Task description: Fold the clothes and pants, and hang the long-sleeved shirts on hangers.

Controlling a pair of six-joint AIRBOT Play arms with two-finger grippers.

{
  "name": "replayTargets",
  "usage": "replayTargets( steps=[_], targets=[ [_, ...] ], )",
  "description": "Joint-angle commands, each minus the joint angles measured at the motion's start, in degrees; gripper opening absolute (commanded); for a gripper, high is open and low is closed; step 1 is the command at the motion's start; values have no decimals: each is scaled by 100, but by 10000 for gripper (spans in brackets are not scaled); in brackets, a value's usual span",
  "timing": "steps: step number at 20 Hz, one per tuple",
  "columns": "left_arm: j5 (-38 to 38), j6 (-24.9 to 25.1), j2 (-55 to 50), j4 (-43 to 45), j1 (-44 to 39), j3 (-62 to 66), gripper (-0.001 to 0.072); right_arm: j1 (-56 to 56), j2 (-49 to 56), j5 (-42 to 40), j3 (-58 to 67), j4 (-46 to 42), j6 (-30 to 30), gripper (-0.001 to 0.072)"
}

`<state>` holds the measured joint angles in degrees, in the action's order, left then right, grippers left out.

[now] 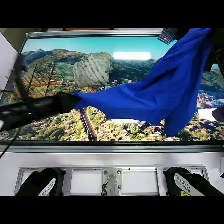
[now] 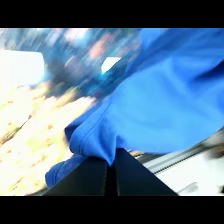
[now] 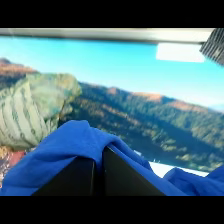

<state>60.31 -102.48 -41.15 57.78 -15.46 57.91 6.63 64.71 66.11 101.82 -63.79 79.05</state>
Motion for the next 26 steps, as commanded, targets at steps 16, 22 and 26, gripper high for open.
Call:
replayTargets(
  steps=[16,22,26],
  targets=[
    [-1547,101,-1845,516,-3998,-702,10,-7,960,-365,15,-610,74,462],
    [-850,138,-2811,651,-3641,876,695,-2,625,-79,-37,-1259,72,462],
    [-610,103,-2181,1320,-2179,348,694,111,155,304,-1290,-1362,74,462]
  ],
)
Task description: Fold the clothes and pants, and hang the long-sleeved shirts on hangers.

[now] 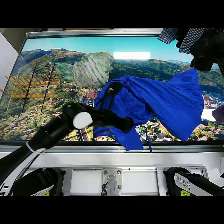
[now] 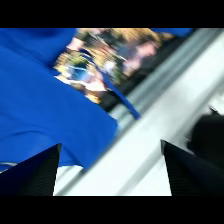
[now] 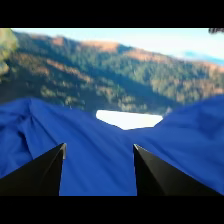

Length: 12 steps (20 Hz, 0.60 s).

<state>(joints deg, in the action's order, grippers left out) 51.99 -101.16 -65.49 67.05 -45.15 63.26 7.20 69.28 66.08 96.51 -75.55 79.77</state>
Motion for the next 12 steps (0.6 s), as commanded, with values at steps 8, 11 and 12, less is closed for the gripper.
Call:
replayTargets(
  steps=[8,11,12],
  targets=[
    [162,597,-181,-756,3281,-2203,694,-278,-597,131,-5049,1543,-627,679],
    [120,944,-883,-1161,3226,-2149,694,-1047,-435,-258,-5897,1593,-621,678],
    [129,946,-1082,-1156,3145,-2059,694,-1320,-358,-345,-6011,1648,-605,678]
  ],
)
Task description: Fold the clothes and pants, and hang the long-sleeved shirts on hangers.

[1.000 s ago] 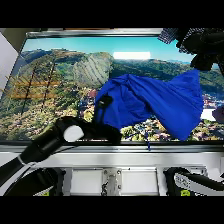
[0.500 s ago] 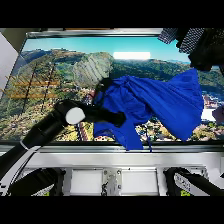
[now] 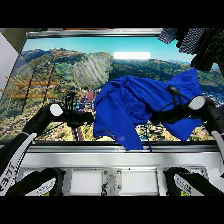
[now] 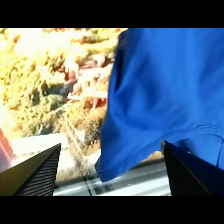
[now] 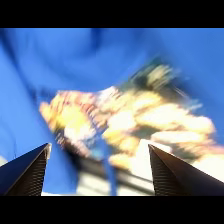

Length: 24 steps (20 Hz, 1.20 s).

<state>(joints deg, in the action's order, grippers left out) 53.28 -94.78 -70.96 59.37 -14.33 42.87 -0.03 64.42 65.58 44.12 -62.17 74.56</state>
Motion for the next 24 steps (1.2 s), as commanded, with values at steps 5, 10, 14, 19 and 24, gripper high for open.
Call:
replayTargets(
  steps=[5,10,14,19,24],
  targets=[
    [22,352,-1154,-339,-291,560,693,-1759,616,-796,-809,354,0,676],
    [24,350,-1471,-343,-503,901,484,-1969,787,-968,-772,313,50,296],
    [-79,337,-1539,-376,-763,699,9,-1965,739,-780,-175,-562,87,12],
    [101,369,-1086,-334,-1633,1104,9,-1888,741,-363,1268,-2758,787,12],
    [22,308,-850,271,-2170,1499,32,-1537,737,-249,1679,-2872,946,613]
  ],
)
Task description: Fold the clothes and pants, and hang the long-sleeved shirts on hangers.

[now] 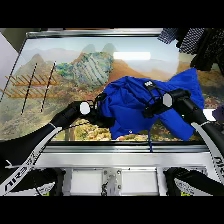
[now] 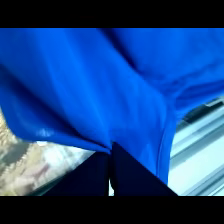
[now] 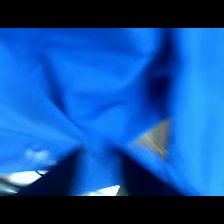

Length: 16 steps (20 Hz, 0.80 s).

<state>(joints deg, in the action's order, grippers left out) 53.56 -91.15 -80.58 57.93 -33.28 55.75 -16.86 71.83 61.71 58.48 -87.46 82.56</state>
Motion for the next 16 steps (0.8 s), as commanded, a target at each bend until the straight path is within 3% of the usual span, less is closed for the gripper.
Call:
replayTargets(
  steps=[1,2,5,11,16],
  targets=[
    [101,-127,111,525,-247,278,295,179,-17,282,243,-337,94,720],
    [256,-229,111,570,-162,343,570,177,-57,459,243,-337,28,720],
    [435,-407,229,555,177,280,551,146,-507,575,-26,-219,63,714],
    [-249,-691,979,549,361,-769,550,-793,-1134,107,-1565,-621,658,699],
    [-223,-728,1082,542,361,-907,551,-1784,-575,-553,-1882,-1799,1893,699]
  ],
)
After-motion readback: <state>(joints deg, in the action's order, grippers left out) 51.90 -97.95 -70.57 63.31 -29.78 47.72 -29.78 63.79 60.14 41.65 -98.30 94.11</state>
